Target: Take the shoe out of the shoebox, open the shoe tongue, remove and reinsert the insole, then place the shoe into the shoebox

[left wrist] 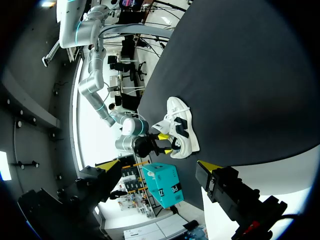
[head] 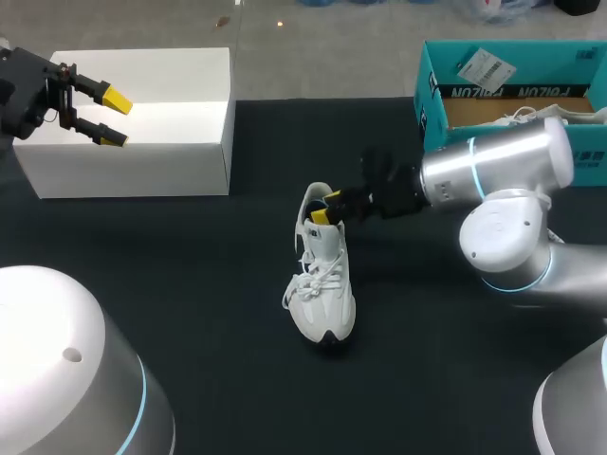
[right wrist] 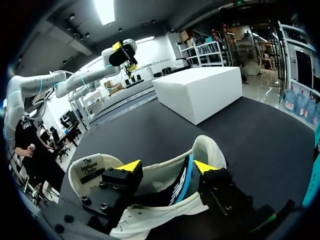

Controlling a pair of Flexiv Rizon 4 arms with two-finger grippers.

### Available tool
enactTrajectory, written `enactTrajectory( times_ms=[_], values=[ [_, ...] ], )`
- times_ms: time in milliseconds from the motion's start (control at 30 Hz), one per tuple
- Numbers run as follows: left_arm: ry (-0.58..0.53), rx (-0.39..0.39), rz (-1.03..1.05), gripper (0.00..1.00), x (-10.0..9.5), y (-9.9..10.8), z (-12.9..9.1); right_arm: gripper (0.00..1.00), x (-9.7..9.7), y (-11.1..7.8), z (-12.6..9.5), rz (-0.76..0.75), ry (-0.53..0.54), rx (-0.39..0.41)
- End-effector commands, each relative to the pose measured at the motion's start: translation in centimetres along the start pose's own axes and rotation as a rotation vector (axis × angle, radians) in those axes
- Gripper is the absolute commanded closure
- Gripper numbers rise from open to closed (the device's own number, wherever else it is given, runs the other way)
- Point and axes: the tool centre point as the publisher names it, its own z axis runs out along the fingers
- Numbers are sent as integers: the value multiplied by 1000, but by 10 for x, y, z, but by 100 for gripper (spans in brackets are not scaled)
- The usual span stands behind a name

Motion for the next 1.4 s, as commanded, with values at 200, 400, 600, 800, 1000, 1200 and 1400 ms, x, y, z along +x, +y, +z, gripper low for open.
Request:
enactTrajectory(
  times_ms=[200, 400, 600, 800, 1000, 1200, 1400],
  values=[
    [3, 1, 1, 0, 0, 0, 0, 100, 0, 4, 6, -17, -7, 3],
    [3, 1, 1, 0, 0, 0, 0, 100, -1, 4, 10, -29, -5, 2],
    [3, 1, 1, 0, 0, 0, 0, 100, -4, 0, 10, -41, -22, 15],
    [3, 1, 1, 0, 0, 0, 0, 100, -8, -2, 13, -34, -36, 17],
    [3, 1, 1, 0, 0, 0, 0, 100, -7, -2, 19, -49, -28, 34],
    [3, 1, 1, 0, 0, 0, 0, 100, -10, -8, 16, -40, -39, 55],
    [3, 1, 1, 0, 0, 0, 0, 22, -8, -4, 6, -44, -65, 44]
  ],
)
